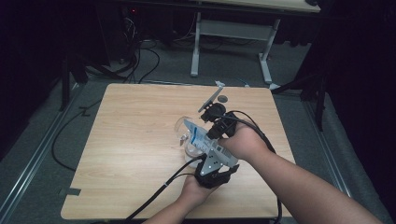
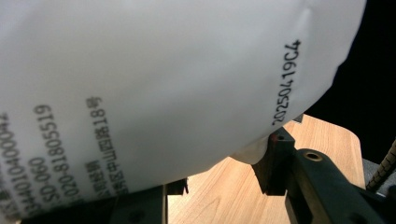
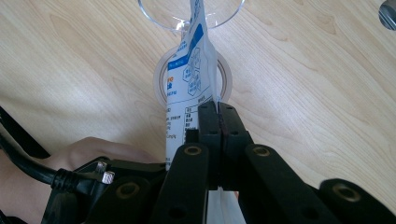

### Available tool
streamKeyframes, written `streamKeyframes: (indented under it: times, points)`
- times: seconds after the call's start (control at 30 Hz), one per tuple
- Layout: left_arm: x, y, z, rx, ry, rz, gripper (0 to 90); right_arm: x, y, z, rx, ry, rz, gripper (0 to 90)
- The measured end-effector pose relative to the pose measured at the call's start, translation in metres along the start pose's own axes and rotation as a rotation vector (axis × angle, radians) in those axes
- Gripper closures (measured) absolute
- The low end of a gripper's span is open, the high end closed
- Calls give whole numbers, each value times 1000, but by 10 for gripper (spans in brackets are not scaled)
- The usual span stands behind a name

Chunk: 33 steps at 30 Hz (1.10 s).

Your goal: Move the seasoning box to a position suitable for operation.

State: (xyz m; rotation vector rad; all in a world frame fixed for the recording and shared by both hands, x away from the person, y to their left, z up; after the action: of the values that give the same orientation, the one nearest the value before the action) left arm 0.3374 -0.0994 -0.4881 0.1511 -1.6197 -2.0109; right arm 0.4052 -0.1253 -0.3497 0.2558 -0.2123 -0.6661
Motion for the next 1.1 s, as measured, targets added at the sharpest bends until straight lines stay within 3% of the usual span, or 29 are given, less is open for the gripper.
streamKeyframes:
  times: [1.1]
  points:
    - [1,3,0,4,0,5,617,0,2,1,3,-8,8,900]
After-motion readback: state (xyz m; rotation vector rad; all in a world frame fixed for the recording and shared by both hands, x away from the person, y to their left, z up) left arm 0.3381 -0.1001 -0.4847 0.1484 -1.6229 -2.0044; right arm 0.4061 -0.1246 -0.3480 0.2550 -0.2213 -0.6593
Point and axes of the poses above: each handheld gripper's, and its own axes: z roughly backward along the jaws, y roughly out of its top, x roughly to its right, the point moved 4 cm from there along -z, roughly forward along the jaws, and after that the axes turned 9 degrees about z, right-handed, at the moved point
